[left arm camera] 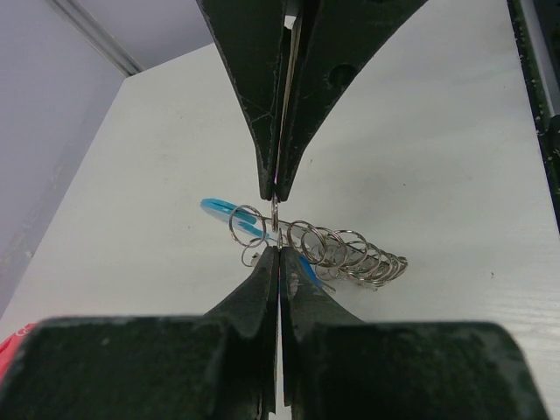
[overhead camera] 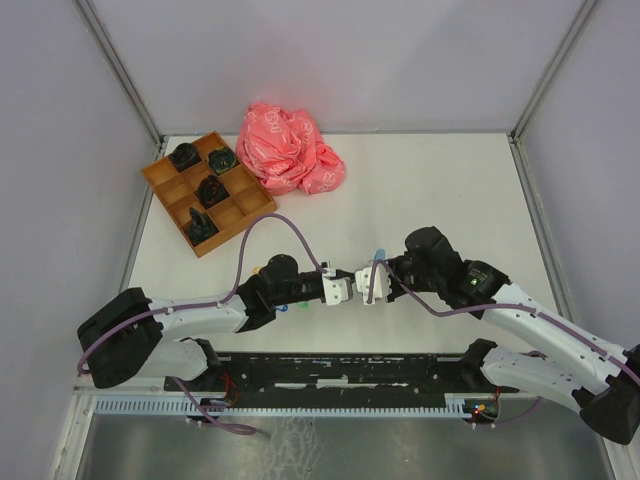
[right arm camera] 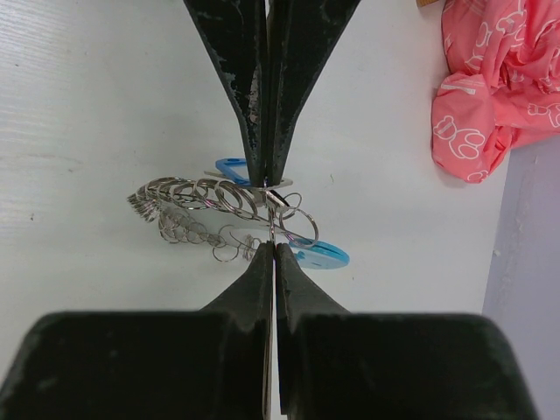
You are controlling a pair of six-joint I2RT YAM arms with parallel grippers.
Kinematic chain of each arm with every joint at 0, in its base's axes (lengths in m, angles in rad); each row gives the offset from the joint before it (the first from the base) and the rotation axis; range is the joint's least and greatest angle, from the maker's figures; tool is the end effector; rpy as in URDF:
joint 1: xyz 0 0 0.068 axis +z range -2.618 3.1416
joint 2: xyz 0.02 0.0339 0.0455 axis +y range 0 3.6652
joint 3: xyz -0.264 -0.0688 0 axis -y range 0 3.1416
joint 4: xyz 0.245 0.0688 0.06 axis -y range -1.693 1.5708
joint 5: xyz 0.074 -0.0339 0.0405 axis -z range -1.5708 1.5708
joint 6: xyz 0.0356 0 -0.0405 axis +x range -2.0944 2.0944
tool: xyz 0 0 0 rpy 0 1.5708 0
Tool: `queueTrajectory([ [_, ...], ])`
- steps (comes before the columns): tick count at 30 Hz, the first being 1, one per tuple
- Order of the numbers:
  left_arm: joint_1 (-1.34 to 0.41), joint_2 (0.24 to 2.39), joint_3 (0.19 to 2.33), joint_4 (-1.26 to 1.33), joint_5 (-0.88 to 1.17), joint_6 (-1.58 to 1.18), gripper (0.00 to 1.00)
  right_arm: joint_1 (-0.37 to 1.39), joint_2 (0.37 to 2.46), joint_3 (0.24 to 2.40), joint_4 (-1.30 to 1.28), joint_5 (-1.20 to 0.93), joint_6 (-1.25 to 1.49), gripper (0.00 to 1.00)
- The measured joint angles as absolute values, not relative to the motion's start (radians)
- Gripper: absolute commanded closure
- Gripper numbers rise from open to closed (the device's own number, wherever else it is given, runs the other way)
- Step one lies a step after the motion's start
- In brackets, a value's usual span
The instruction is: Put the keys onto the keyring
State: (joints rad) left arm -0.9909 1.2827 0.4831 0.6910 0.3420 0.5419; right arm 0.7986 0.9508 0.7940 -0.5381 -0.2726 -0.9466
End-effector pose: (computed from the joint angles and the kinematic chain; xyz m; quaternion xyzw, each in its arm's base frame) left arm 0.1356 -0.2288 0.2211 0.5906 0.4497 -0.2700 0.6132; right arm 0.1335 0.1508 0.2800 -0.7243 0.5326 0.0917 0.4281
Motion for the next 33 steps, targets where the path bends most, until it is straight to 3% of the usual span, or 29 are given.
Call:
queueTrajectory([
  [33, -0.991, 1.283, 0.487, 0.696, 0.319, 0.542, 0.97, 0.799, 0.95, 0.794, -0.538, -0.271, -0.947, 0.99],
])
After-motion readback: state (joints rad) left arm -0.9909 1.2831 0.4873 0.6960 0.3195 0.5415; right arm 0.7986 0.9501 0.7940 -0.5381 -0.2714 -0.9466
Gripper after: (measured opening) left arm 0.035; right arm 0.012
